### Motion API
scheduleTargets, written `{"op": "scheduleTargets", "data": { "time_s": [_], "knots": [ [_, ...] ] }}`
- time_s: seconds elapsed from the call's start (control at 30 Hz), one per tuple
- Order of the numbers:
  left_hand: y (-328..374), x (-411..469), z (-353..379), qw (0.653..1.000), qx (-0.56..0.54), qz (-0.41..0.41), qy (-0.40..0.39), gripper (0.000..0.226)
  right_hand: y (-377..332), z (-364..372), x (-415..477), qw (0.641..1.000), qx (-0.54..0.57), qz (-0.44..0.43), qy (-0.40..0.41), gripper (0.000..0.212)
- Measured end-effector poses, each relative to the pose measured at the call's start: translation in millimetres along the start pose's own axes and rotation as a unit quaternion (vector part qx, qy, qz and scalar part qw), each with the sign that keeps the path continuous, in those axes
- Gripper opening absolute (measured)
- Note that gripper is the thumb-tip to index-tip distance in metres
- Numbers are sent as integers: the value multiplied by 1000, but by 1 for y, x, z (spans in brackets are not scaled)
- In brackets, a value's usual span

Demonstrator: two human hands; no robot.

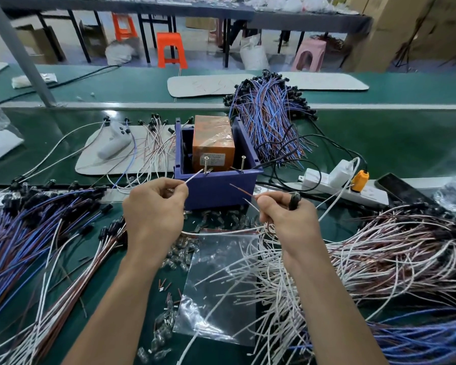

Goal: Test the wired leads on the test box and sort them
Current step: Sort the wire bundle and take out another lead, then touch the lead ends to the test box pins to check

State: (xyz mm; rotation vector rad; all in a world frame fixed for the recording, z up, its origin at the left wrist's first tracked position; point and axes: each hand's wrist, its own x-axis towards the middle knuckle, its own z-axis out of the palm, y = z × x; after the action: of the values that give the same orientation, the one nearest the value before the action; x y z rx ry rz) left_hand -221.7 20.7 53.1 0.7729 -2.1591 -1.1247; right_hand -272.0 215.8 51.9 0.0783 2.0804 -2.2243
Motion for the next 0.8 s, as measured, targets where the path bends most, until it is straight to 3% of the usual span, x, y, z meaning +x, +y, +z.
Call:
{"op": "scheduleTargets", "data": {
  "time_s": [0.27, 0.37, 0.5, 0.57, 0.7, 0.73, 0.8],
  "knots": [
    [-3, 2, 0, 1000, -25, -12, -7, 27, 0, -4, 2, 998, 43, 30, -44, 19],
    [-1, -5, -3, 994, -89, -33, -52, 19, 0, -3, 1, 997, 45, 25, -61, 21],
    [10, -28, 3, 935, -289, -125, -162, 18, 2, 0, -1, 995, 41, 12, -95, 22],
    [18, -39, 8, 917, -330, -134, -177, 15, 1, 0, -3, 994, 14, -1, -109, 17],
    [23, -49, 7, 960, -250, 10, -127, 13, -3, -1, -7, 977, -175, -41, -112, 14],
    [26, -51, 6, 960, -228, 46, -153, 8, -5, -1, -8, 970, -206, -44, -120, 16],
    [32, -53, 8, 954, -181, 80, -224, 21, -9, 0, -12, 951, -270, -63, -136, 17]
  ]
}}
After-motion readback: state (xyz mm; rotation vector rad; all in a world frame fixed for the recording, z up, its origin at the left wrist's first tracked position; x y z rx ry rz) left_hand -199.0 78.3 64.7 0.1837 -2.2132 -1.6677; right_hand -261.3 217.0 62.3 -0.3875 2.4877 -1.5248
